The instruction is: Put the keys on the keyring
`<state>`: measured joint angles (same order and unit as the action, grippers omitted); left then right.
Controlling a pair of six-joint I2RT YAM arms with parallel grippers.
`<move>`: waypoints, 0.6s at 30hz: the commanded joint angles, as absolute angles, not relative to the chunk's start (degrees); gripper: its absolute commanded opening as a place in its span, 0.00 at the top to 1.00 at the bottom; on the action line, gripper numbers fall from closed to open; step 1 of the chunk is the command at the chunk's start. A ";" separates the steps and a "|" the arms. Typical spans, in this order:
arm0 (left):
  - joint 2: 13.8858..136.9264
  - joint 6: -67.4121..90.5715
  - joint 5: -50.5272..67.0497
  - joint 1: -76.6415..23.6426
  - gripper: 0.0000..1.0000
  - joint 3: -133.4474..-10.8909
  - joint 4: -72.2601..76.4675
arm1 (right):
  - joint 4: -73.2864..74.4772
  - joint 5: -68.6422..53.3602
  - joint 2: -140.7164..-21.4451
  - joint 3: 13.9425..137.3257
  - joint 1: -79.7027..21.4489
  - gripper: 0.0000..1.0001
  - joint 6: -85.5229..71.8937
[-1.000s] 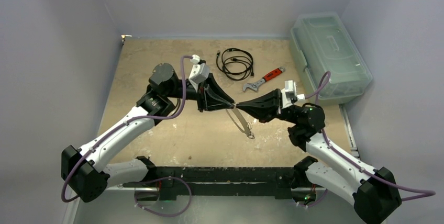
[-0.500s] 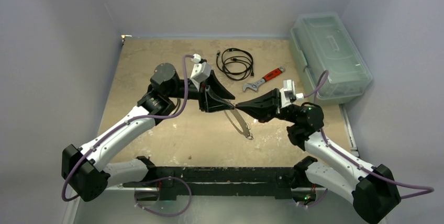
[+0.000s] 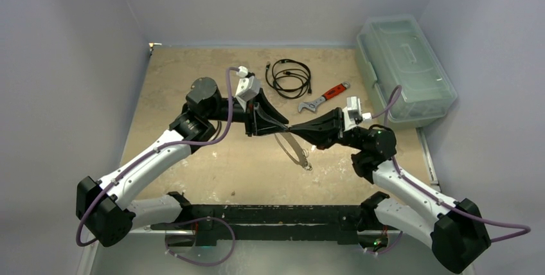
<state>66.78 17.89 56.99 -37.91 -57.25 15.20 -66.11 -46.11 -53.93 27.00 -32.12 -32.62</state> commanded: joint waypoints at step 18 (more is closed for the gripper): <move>67.12 14.96 49.93 -38.34 1.00 -58.76 10.34 | -65.54 -46.41 -54.29 28.30 -32.12 0.77 -32.44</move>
